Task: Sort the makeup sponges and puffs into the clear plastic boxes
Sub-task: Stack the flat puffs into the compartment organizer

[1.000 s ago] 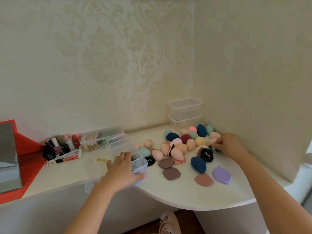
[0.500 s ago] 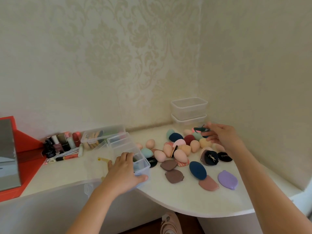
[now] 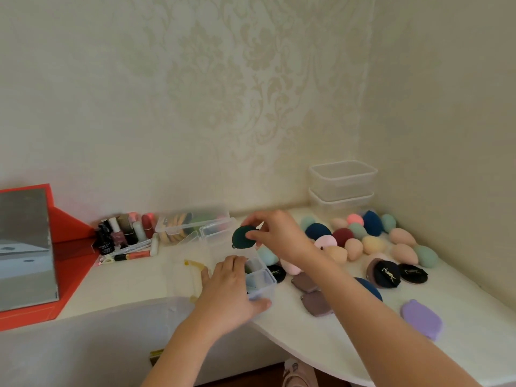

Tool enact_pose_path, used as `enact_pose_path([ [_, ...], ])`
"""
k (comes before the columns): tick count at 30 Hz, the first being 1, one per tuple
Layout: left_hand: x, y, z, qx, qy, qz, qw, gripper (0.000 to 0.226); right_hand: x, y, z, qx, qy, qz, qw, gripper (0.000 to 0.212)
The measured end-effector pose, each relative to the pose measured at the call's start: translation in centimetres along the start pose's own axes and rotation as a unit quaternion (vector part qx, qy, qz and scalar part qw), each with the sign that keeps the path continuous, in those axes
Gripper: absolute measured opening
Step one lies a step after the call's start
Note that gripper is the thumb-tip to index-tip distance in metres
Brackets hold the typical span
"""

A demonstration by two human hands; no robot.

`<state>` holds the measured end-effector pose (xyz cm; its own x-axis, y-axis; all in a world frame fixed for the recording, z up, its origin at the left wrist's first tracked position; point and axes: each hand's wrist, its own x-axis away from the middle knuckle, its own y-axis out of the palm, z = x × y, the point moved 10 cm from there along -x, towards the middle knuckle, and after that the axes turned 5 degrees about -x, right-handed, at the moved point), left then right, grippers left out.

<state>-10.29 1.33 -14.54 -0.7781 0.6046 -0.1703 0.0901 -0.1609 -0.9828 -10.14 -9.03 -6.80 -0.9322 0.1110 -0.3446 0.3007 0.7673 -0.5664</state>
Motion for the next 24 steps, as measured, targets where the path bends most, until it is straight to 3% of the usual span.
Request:
enact_pose_path([
  [7, 0.0, 0.2, -0.3, -0.009, -0.006, 0.002, 1.0, 0.083, -1.8, 3.5, -0.8, 0.205, -0.043, -0.08, 0.975, 0.018],
  [11, -0.1, 0.2, -0.3, -0.015, -0.008, 0.002, 1.0, 0.084, -2.0, 4.7, -0.8, 0.241, -0.049, -0.099, 0.964, 0.018],
  [16, -0.2, 0.4, -0.5, -0.012, -0.005, -0.01, 1.0, 0.09, -3.1, 5.7, 0.8, 0.286, 0.026, -0.127, 0.949, 0.016],
  [21, -0.1, 0.3, -0.4, -0.006, -0.004, -0.008, 1.0, 0.088, -3.5, 6.4, -0.1, 0.38, 0.004, -0.147, 0.913, 0.017],
  [24, 0.0, 0.2, -0.4, 0.002, 0.0, -0.007, 1.0, 0.087, -3.6, 6.8, 0.0, 0.381, -0.003, -0.154, 0.912, 0.015],
])
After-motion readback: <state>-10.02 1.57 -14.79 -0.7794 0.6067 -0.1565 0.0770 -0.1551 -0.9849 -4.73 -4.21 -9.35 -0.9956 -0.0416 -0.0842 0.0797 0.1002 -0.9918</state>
